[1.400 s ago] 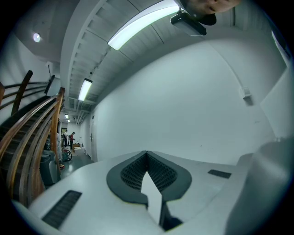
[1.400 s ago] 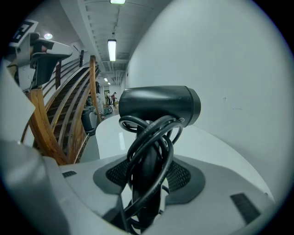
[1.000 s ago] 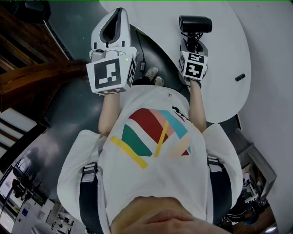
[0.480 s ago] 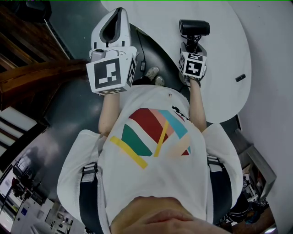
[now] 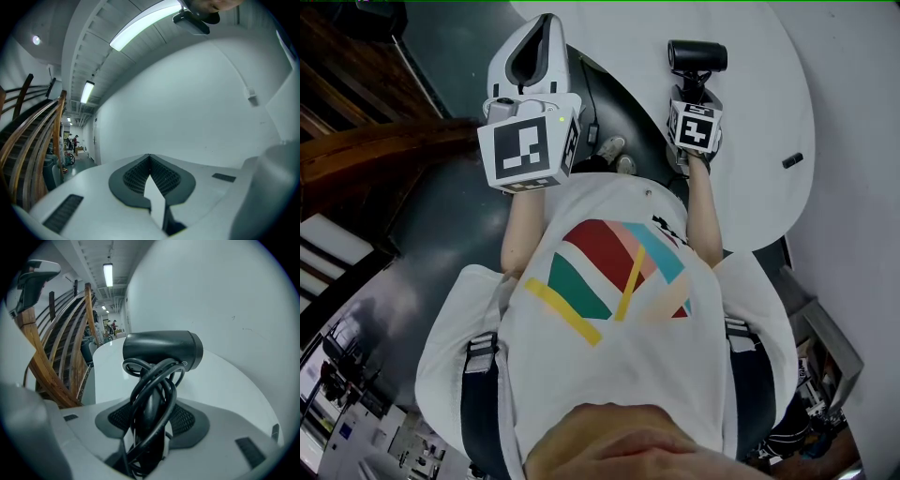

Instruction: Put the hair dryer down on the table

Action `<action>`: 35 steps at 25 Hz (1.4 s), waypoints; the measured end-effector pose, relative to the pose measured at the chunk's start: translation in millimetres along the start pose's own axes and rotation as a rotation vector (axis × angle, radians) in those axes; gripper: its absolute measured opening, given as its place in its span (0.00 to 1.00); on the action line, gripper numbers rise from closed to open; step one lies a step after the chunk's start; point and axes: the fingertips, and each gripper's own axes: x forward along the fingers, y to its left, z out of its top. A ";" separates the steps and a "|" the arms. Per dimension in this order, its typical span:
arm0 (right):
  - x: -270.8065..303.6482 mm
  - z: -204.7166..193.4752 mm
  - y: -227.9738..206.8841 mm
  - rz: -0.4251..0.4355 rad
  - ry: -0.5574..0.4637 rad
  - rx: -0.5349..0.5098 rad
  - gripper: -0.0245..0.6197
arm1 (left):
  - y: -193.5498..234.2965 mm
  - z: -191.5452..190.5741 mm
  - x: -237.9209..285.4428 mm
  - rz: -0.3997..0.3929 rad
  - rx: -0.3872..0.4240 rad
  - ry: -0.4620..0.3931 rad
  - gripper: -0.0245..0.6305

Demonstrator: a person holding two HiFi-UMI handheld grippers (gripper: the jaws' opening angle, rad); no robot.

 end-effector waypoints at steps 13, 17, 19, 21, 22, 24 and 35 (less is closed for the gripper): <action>14.9 -3.7 -3.8 0.001 0.072 0.028 0.38 | -0.5 0.0 -0.4 -0.008 0.000 0.001 0.06; 18.7 -2.8 -1.9 0.000 0.092 0.022 0.38 | 2.9 -2.5 0.5 -0.005 -0.002 0.003 0.06; 19.9 -4.5 -3.9 -0.005 0.107 0.024 0.38 | 2.4 -3.5 0.7 -0.005 -0.004 0.006 0.06; 18.9 -6.9 -6.4 -0.016 0.128 0.038 0.38 | 1.3 -3.9 1.1 -0.006 -0.005 0.009 0.06; 18.5 -7.7 -7.2 -0.019 0.135 0.040 0.38 | 0.7 -3.8 1.3 -0.007 -0.005 0.010 0.06; 20.4 -8.2 -8.1 -0.020 0.135 0.024 0.38 | -0.9 -3.1 1.8 -0.009 -0.004 0.010 0.06; 21.5 -3.9 -3.9 -0.011 0.133 -0.025 0.38 | -4.0 -4.3 3.7 -0.022 -0.007 0.011 0.06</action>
